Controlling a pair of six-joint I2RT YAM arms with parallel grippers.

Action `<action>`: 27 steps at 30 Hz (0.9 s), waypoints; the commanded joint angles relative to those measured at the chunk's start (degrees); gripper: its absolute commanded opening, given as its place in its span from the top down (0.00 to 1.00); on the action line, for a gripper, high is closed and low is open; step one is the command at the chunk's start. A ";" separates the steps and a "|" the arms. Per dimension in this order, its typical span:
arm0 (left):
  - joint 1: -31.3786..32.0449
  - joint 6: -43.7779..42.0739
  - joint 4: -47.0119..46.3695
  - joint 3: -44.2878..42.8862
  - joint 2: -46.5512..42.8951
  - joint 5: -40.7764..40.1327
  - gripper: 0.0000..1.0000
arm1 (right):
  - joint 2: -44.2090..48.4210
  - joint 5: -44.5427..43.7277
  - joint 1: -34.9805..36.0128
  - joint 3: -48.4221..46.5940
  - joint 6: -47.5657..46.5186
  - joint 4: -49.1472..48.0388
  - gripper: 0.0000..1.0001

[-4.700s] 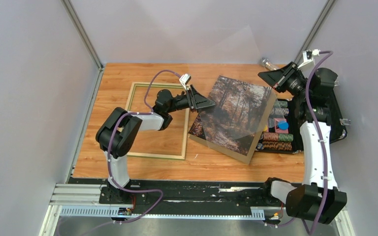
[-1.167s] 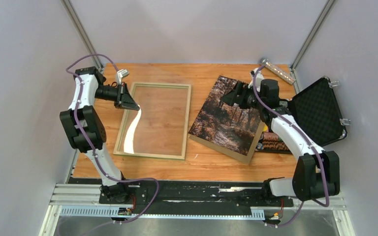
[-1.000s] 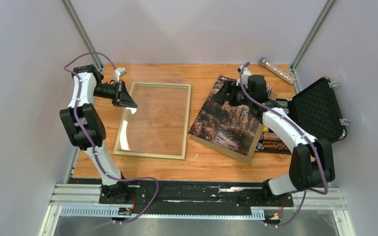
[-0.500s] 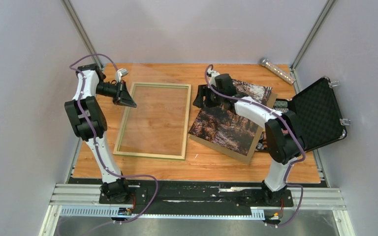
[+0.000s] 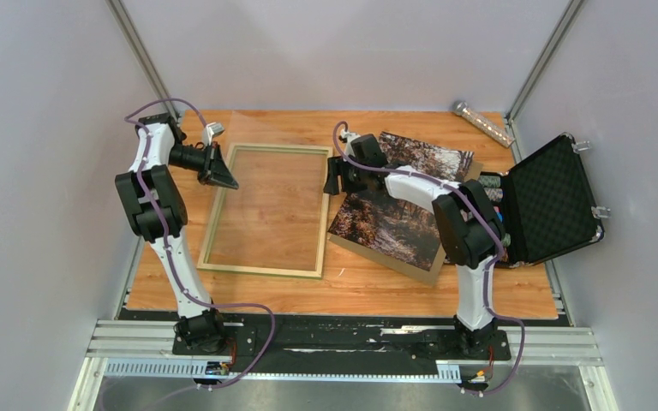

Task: Put the photo into the frame
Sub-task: Adjust the photo frame item.

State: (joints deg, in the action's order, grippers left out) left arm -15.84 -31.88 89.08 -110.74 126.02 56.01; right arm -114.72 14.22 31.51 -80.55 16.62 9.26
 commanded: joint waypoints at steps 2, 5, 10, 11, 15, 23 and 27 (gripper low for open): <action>-0.43 0.50 0.73 -0.97 -2.14 -1.01 1.00 | -4.49 -0.29 1.14 -5.18 0.25 0.99 0.38; -0.47 0.35 0.17 -0.21 -2.44 -1.70 1.00 | -6.02 -0.19 1.74 -6.71 0.18 1.41 0.39; -0.43 -0.01 0.48 -0.15 -2.61 -1.79 1.00 | -7.84 -0.85 2.37 -7.93 0.08 2.29 0.41; -0.43 -0.28 0.79 -0.30 -2.53 -1.67 1.00 | -8.13 -0.98 2.48 -7.99 0.03 2.40 0.41; -0.45 -2.81 3.28 -0.34 -2.87 -0.28 1.00 | -9.06 -2.16 2.85 -8.30 -0.50 2.98 0.45; -0.42 -1.63 1.52 3.99 -7.32 0.39 1.00 | -8.52 -3.89 2.81 -7.75 -3.36 3.49 0.67; -0.45 -0.52 -0.46 6.14 -8.85 -0.54 1.00 | -7.53 -4.11 2.70 -7.17 -5.05 3.58 0.75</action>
State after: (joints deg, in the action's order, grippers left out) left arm -15.90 -33.04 88.03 -106.06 122.32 55.22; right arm -123.37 12.03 34.11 -86.80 15.11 12.84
